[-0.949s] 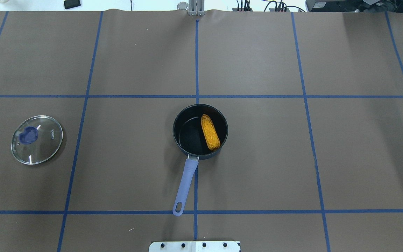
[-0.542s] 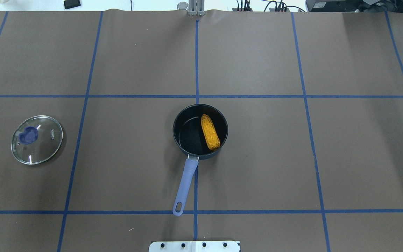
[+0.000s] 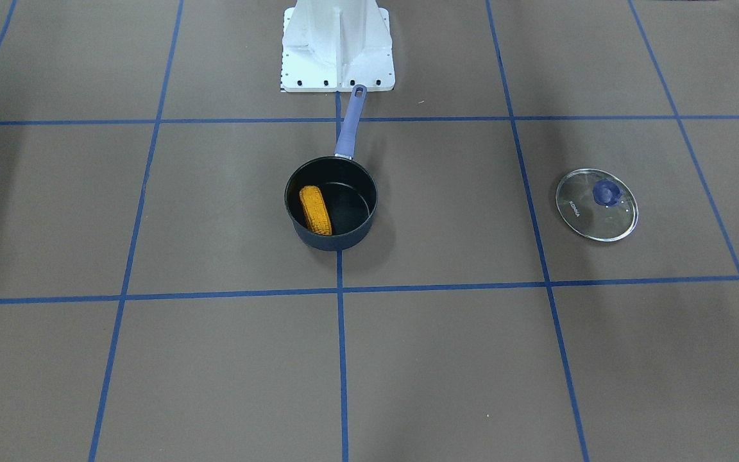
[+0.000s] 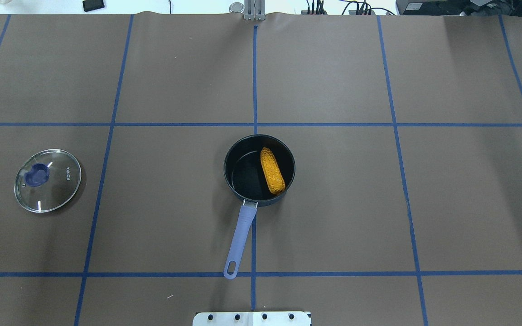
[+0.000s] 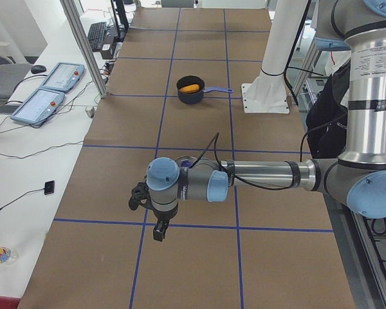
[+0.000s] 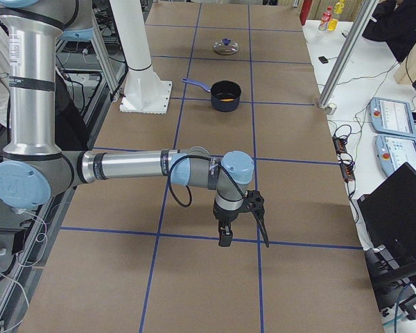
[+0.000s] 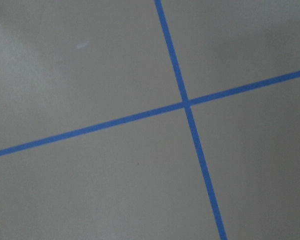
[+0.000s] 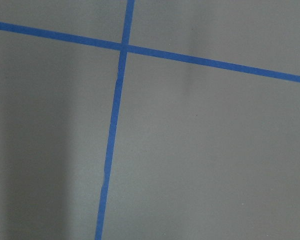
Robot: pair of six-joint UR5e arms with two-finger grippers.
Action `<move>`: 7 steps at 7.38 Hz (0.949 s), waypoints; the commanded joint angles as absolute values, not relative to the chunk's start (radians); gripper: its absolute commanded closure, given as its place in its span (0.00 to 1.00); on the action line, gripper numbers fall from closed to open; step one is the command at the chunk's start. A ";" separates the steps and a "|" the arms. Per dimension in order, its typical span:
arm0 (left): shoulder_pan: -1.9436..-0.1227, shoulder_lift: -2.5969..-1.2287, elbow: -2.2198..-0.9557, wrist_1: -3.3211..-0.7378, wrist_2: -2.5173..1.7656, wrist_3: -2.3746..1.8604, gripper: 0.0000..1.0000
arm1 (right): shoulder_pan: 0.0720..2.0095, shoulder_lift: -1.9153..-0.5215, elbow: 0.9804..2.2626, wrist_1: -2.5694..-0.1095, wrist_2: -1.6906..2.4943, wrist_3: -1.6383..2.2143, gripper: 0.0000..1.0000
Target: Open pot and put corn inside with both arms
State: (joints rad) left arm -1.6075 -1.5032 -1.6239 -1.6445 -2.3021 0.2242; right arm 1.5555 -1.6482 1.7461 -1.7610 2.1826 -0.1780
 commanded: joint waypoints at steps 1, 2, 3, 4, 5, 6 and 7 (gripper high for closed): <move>-1.608 -1.490 -1.621 -1.647 -2.301 0.226 0.02 | 1.555 -1.648 1.746 -1.761 2.184 -0.179 0.00; -1.608 -1.479 -1.624 -1.649 -2.301 0.227 0.02 | 1.555 -1.647 1.746 -1.761 2.184 -0.179 0.00; -1.608 -1.479 -1.626 -1.649 -2.301 0.226 0.02 | 1.555 -1.649 1.746 -1.761 2.184 -0.178 0.00; -1.608 -1.479 -1.626 -1.649 -2.301 0.225 0.02 | 1.554 -1.648 1.746 -1.761 2.184 -0.178 0.00; -1.608 -1.479 -1.629 -1.649 -2.302 0.225 0.02 | 1.554 -1.649 1.746 -1.761 2.184 -0.178 0.00; -1.608 -1.479 -1.629 -1.649 -2.301 0.224 0.02 | 1.554 -1.649 1.746 -1.761 2.184 -0.179 0.00; -1.608 -1.479 -1.631 -1.649 -2.301 0.224 0.02 | 1.554 -1.649 1.746 -1.761 2.184 -0.178 0.00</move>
